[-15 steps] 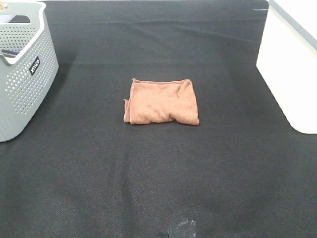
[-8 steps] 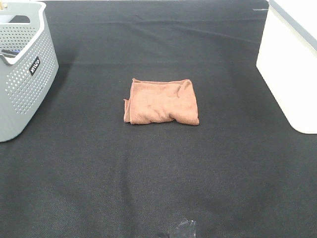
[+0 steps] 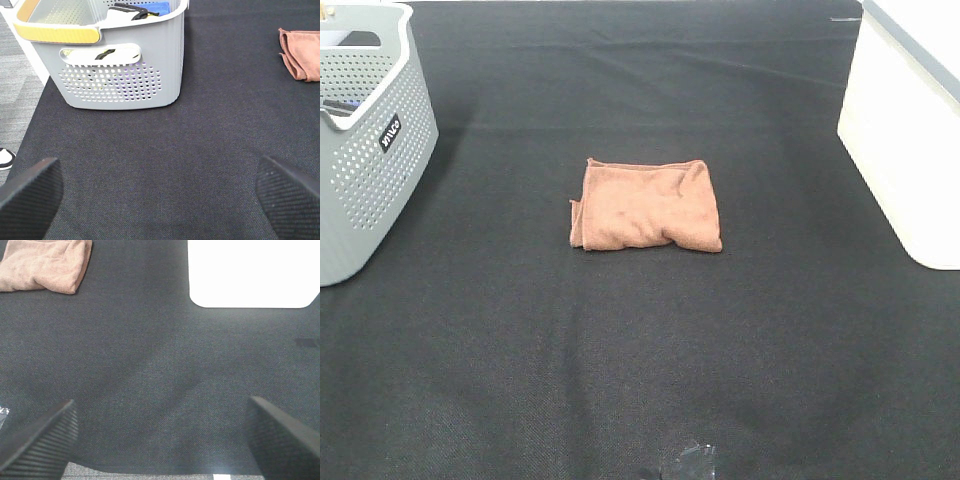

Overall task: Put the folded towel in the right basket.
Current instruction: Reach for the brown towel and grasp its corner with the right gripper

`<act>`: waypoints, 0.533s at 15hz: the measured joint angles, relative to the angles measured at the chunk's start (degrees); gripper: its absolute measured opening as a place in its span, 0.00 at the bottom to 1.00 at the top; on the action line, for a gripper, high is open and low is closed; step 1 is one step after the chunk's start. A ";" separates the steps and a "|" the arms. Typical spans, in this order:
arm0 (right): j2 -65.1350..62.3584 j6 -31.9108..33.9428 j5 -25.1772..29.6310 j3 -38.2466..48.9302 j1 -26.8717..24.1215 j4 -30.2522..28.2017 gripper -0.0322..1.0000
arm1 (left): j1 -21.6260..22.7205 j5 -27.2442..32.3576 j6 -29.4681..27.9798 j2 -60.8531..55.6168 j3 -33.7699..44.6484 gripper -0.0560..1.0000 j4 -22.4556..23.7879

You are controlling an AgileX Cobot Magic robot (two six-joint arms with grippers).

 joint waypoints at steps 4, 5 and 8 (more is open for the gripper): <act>3.04 -1.15 0.29 -0.80 0.00 -0.11 0.88 | 0.00 0.00 0.00 0.00 0.00 0.97 0.00; 7.91 -1.09 0.57 -2.29 0.00 0.00 0.88 | 0.00 0.00 0.00 0.00 0.00 0.97 0.00; 30.71 0.00 0.92 -13.18 0.00 2.29 0.88 | 0.00 0.00 0.00 0.00 0.00 0.97 0.00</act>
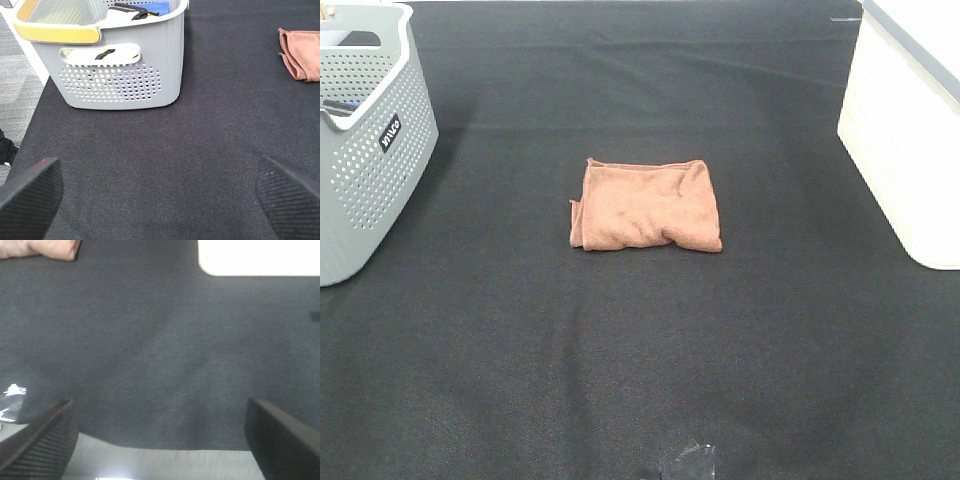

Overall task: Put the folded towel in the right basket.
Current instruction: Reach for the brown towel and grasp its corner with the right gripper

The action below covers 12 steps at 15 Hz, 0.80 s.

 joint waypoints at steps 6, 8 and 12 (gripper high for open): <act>33.63 -1.43 -1.72 -23.89 0.00 11.17 0.88 | 0.00 0.00 0.00 0.00 0.00 0.97 0.00; 43.66 -3.72 -3.38 -30.48 0.00 16.79 0.87 | 0.00 0.00 0.00 0.00 0.00 0.97 0.00; 61.82 -7.62 -6.13 -40.45 5.96 22.29 0.87 | 0.00 0.00 0.00 0.00 0.00 0.97 0.00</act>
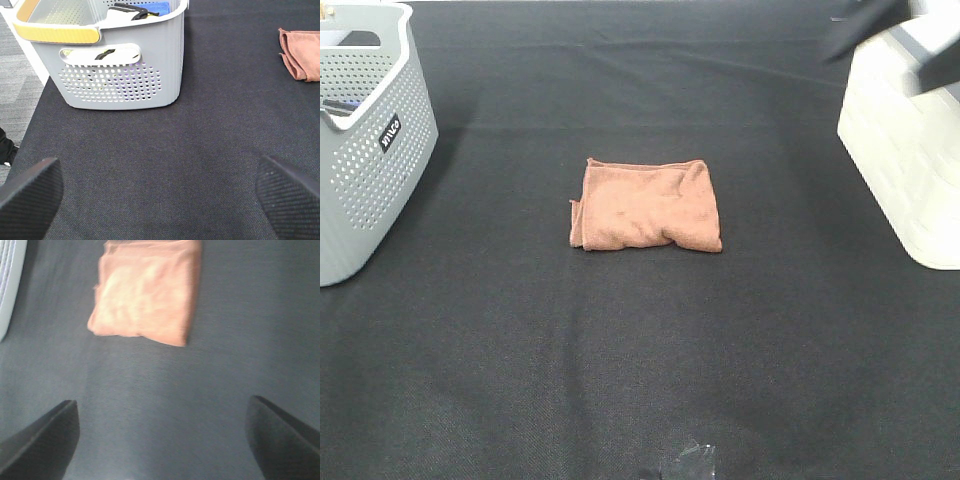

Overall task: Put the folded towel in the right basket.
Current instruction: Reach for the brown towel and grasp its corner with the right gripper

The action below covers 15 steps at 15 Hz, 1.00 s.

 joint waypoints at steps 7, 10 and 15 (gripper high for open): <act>28.88 -0.06 -3.50 -12.49 4.70 5.50 0.87 | 0.00 0.00 0.00 0.00 0.00 0.97 0.00; 36.44 -0.06 -6.59 -14.95 4.70 5.50 0.87 | 0.00 0.00 0.00 0.00 0.00 0.97 0.00; 44.06 -0.06 -7.96 -21.83 4.70 5.73 0.87 | 0.00 0.00 0.00 0.00 0.00 0.97 0.00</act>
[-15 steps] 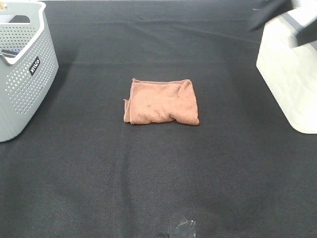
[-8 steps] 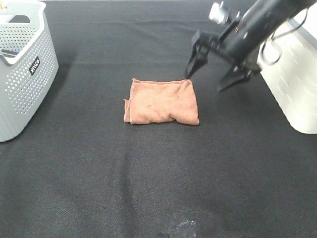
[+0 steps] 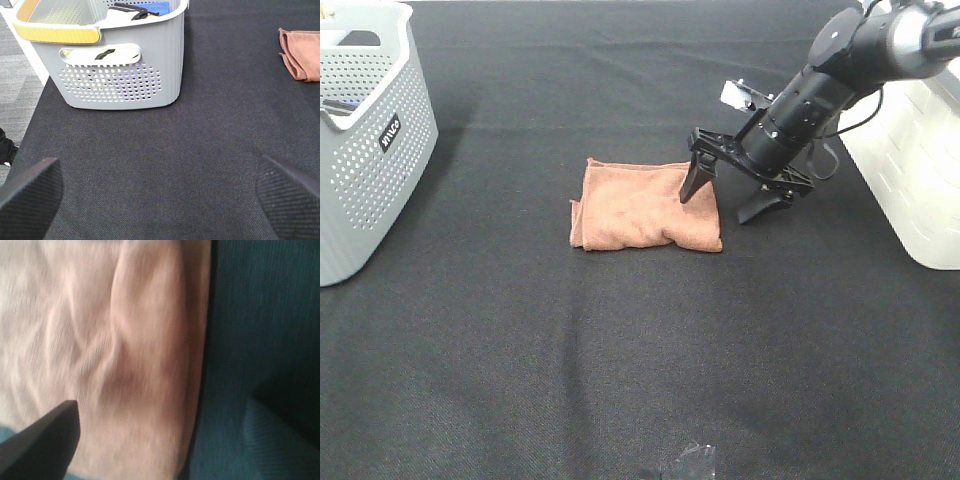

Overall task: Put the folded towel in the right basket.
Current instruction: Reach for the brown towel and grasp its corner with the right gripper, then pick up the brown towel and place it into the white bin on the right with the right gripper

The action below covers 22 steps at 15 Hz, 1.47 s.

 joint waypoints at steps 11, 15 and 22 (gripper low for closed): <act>6.19 -1.66 -4.30 -4.18 2.98 12.55 0.81 | 0.00 0.00 0.00 0.00 0.00 0.97 -0.06; 8.14 -3.55 -6.30 -4.53 8.59 17.30 0.54 | 0.00 0.00 0.00 0.00 0.00 0.97 -0.06; 6.07 -4.70 -3.72 -3.84 8.77 12.55 0.27 | 0.00 0.00 0.00 0.00 0.00 0.97 -0.06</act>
